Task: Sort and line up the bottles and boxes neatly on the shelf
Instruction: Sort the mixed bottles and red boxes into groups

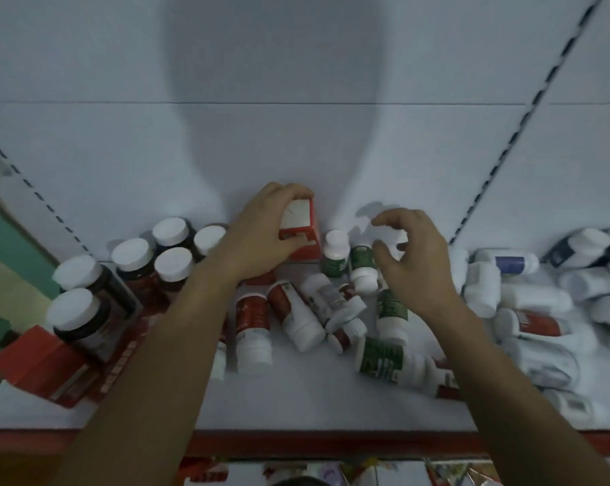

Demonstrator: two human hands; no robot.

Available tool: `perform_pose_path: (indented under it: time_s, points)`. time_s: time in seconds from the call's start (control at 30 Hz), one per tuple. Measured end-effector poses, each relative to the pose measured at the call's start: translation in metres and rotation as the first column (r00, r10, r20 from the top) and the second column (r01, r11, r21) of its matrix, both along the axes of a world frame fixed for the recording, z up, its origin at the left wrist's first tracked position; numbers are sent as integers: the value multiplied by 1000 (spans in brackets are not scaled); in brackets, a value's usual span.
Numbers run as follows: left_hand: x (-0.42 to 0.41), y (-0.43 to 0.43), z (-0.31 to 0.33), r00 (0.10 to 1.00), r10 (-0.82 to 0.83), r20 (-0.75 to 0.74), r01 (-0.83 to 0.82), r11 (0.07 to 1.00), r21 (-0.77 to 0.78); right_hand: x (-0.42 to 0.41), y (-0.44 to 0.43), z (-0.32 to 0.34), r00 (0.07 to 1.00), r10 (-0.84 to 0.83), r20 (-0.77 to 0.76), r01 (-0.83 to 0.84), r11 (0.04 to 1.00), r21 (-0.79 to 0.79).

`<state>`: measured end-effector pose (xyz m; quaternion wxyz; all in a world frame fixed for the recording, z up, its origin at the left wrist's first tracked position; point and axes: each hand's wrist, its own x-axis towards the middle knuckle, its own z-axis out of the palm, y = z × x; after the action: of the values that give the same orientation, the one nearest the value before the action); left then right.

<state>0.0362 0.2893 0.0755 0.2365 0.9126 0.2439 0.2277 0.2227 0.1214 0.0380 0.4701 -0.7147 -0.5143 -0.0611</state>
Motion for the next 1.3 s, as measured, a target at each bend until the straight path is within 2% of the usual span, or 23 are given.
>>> perform_pose_path:
  time_s: [0.2, 0.3, 0.37, 0.47, 0.63, 0.7, 0.73, 0.83, 1.0, 1.07, 1.1, 1.17, 1.2, 1.23, 1.3]
  points:
    - [12, 2, -39, 959, 195, -206, -164, 974, 158, 22, -32, -24, 998, -55, 22, 59, 971, -231]
    - [15, -10, -41, 949, 261, -177, -244, 963, 111, 25, -44, -34, 997, -65, 49, 78, 937, -341]
    - [18, -19, -36, 957, 273, -102, -267, 961, 76, 24, -53, -36, 994, -78, 73, 100, 924, -370]
    - [34, -41, -24, 978, 206, 4, -206, 975, 86, 25, -69, -33, 992, -82, 94, 112, 917, -382]
    - [82, -89, -20, 999, 24, -34, -20, 995, 102, 56, -116, -25, 979, -150, 136, 193, 897, -398]
    - [94, -98, -24, 991, 5, -135, 3, 999, 53, 74, -142, -25, 975, -174, 138, 215, 895, -391]
    - [96, -98, -28, 972, 33, -232, -31, 999, 13, 83, -154, -25, 975, -177, 131, 215, 897, -387]
    - [91, -95, -39, 839, 95, -536, -166, 982, -85, 103, -180, -28, 985, -148, 92, 172, 908, -382]
    - [103, -114, -51, 736, 242, -632, -317, 948, -6, 123, -196, -32, 998, -47, 42, 59, 924, -378]
    - [104, -120, -53, 745, 305, -593, -371, 929, 11, 129, -193, -30, 999, 10, 32, 3, 925, -380]
    - [101, -122, -51, 785, 333, -523, -398, 917, -13, 128, -190, -28, 998, 53, 23, -40, 924, -380]
    - [88, -132, -41, 871, 398, -288, -449, 883, -138, 122, -179, -23, 989, 150, 7, -137, 917, -374]
    - [80, -141, -33, 885, 434, -165, -462, 862, -209, 116, -170, -21, 981, 195, 8, -178, 911, -372]
    - [73, -148, -27, 884, 463, -67, -465, 851, -246, 109, -160, -20, 970, 243, 14, -220, 900, -377]
    - [50, -165, -17, 859, 512, 16, -489, 830, -270, 87, -132, -20, 927, 375, 21, -334, 848, -411]
